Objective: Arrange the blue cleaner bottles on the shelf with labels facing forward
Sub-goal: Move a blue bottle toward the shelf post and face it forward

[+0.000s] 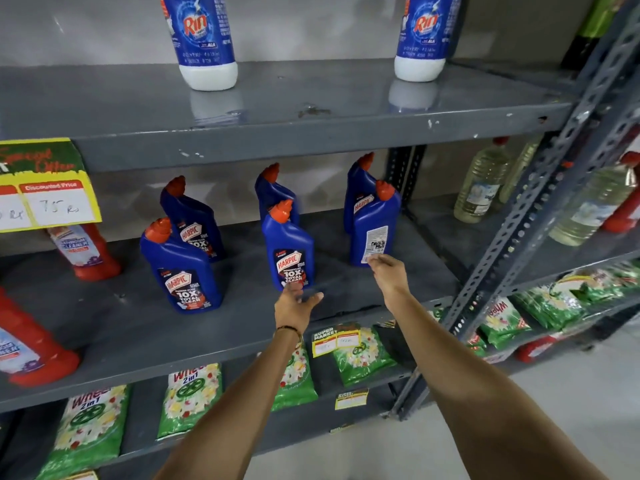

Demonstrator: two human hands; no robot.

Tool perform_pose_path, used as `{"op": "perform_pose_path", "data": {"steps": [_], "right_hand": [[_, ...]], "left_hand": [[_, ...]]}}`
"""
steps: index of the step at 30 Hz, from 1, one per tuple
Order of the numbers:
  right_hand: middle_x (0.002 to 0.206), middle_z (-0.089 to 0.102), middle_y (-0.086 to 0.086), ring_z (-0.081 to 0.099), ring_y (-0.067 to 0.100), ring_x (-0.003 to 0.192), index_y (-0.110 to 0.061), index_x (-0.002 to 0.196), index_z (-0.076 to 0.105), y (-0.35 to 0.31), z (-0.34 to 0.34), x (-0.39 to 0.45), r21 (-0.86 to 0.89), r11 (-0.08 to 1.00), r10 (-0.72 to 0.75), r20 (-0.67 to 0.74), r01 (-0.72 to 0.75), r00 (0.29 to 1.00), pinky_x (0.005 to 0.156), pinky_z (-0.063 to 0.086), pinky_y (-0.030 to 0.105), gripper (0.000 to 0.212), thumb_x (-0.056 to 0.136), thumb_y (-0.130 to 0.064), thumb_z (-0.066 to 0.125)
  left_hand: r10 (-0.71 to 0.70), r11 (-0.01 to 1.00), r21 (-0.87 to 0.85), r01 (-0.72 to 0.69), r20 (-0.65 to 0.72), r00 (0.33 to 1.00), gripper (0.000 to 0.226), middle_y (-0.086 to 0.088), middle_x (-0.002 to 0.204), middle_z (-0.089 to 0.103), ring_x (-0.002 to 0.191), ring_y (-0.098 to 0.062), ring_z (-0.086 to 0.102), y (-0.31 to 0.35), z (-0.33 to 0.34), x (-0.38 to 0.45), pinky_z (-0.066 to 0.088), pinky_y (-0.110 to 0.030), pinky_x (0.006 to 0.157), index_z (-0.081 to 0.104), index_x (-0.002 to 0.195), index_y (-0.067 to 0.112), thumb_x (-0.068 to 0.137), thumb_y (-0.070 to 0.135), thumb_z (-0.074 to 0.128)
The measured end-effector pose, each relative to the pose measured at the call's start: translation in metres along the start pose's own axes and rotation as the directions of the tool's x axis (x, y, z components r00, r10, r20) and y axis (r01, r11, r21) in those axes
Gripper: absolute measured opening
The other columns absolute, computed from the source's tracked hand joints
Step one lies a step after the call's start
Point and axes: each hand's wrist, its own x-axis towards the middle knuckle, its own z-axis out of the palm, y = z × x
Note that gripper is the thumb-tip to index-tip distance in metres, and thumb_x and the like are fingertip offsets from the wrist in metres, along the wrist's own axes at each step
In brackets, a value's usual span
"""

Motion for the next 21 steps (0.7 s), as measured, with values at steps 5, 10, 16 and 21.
{"op": "perform_pose_path", "data": {"steps": [5, 10, 16, 21], "right_hand": [[0.13, 0.059, 0.013, 0.055, 0.027, 0.119, -0.001, 0.125, 0.054, -0.014, -0.034, 0.021, -0.086, 0.996, -0.036, -0.013, 0.034, 0.999, 0.098, 0.042, 0.034, 0.042, 0.086, -0.017, 0.062], [0.141, 0.048, 0.017, 0.049, 0.027, 0.128, -0.002, 0.137, 0.042, -0.026, -0.055, 0.063, -0.186, 0.981, -0.022, 0.141, 0.048, 0.99, 0.107, 0.039, 0.036, 0.065, 0.079, -0.015, 0.07], [0.133, 0.056, 0.018, 0.055, 0.03, 0.121, -0.001, 0.127, 0.051, -0.04, -0.054, 0.096, -0.257, 0.948, -0.097, 0.323, 0.186, 0.941, 0.104, 0.044, 0.041, 0.058, 0.074, -0.004, 0.073], [0.114, 0.068, 0.019, 0.065, 0.033, 0.105, -0.004, 0.11, 0.063, -0.035, -0.056, 0.113, -0.274, 0.916, -0.148, 0.448, 0.293, 0.882, 0.097, 0.049, 0.051, 0.038, 0.073, -0.004, 0.073]], "left_hand": [[0.026, 0.997, 0.064, -0.03, 0.061, 0.998, 0.047, -0.014, 0.115, 0.063, 0.108, -0.031, 0.058, 0.014, 0.036, 0.006, 0.048, -0.04, 0.095, 0.057, 0.112, 0.004, 0.074, 0.025, 0.075], [0.013, 0.997, 0.071, -0.015, 0.024, 1.0, 0.051, -0.017, 0.121, 0.062, 0.111, -0.031, 0.058, 0.043, 0.078, 0.026, 0.048, -0.042, 0.097, 0.056, 0.116, 0.003, 0.073, 0.025, 0.075], [0.053, 0.996, 0.077, -0.052, -0.017, 0.998, 0.063, -0.018, 0.129, 0.058, 0.119, -0.031, 0.054, 0.08, 0.101, 0.054, 0.043, -0.039, 0.101, 0.05, 0.127, 0.001, 0.072, 0.018, 0.076], [0.047, 0.995, 0.078, -0.056, 0.104, 0.993, 0.071, -0.018, 0.126, 0.06, 0.115, -0.033, 0.056, 0.086, 0.106, 0.071, 0.046, -0.048, 0.1, 0.049, 0.123, 0.001, 0.061, 0.008, 0.082]]}}
